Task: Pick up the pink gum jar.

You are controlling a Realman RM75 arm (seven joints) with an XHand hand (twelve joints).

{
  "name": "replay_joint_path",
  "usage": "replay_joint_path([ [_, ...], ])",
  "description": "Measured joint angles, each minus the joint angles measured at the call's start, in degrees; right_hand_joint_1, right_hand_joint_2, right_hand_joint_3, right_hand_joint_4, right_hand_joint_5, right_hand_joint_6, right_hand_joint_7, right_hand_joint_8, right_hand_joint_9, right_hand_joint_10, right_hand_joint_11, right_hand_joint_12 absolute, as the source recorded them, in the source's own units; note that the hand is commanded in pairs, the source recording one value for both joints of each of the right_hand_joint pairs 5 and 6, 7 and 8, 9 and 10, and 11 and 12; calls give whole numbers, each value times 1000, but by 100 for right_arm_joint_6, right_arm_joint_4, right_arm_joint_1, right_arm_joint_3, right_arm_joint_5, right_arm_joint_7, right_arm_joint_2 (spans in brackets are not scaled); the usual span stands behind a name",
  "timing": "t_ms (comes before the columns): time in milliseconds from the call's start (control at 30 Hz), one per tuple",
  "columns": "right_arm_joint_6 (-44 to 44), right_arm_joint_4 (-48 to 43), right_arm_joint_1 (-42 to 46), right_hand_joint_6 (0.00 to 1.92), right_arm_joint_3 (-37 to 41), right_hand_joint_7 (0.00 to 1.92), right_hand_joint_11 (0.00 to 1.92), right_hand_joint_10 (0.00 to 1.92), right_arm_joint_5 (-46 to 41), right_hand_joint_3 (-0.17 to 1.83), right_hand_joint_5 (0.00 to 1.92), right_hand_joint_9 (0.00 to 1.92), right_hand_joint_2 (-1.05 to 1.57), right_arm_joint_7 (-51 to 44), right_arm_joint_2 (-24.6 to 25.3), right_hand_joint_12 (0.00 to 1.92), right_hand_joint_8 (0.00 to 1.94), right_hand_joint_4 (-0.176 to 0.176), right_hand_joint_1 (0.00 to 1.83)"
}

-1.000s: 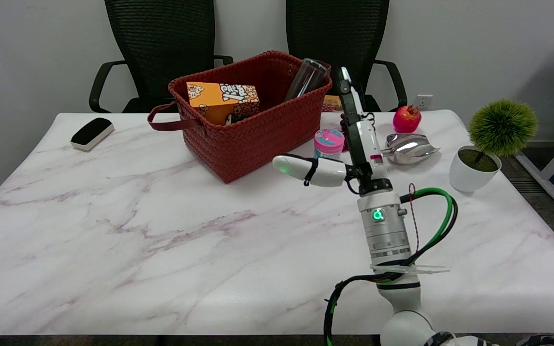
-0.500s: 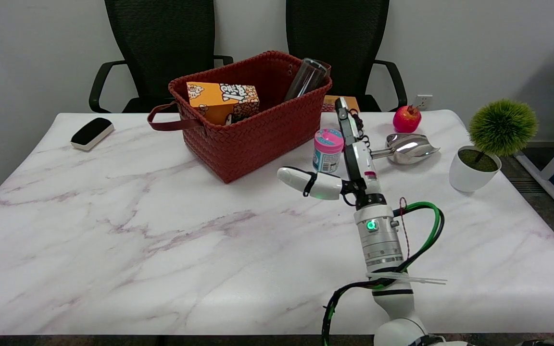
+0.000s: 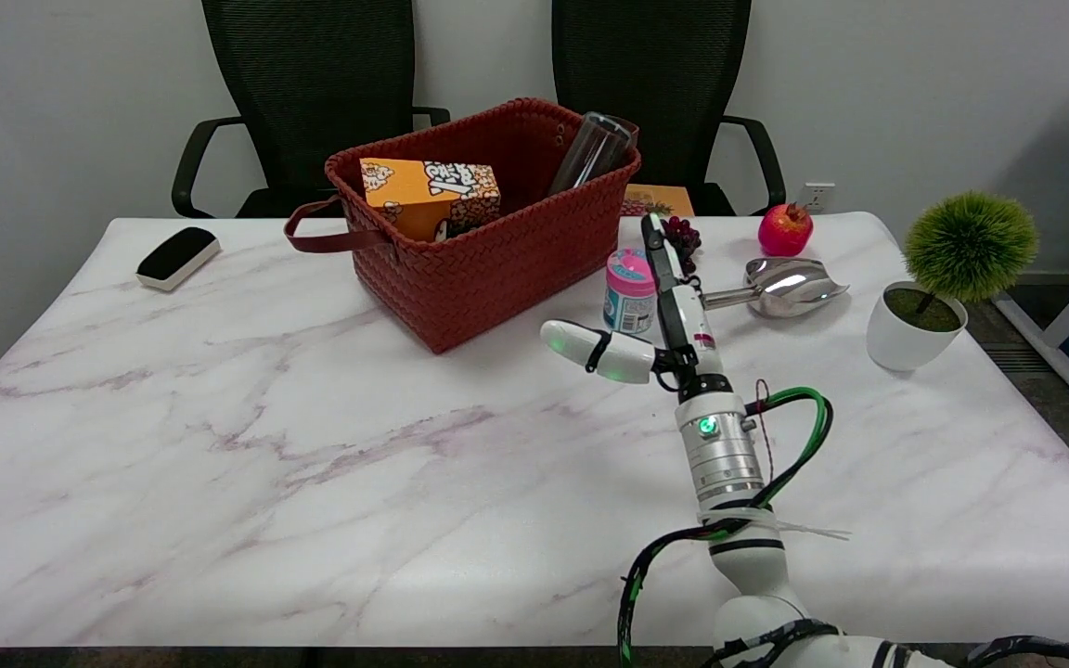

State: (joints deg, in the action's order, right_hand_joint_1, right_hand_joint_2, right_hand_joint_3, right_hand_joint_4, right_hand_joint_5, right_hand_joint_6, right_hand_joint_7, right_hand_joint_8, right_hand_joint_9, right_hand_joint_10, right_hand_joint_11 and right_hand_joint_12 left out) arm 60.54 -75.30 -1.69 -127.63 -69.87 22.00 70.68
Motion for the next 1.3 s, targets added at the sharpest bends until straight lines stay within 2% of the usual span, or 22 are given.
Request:
replay_joint_path([
  [667,-411,661,-310,0,150,0,0,0,-319,101,0,0,483,641,17,0,0,0,853],
  [1300,-291,673,-69,0,178,0,0,0,-350,60,0,0,524,745,66,0,0,0,846],
])
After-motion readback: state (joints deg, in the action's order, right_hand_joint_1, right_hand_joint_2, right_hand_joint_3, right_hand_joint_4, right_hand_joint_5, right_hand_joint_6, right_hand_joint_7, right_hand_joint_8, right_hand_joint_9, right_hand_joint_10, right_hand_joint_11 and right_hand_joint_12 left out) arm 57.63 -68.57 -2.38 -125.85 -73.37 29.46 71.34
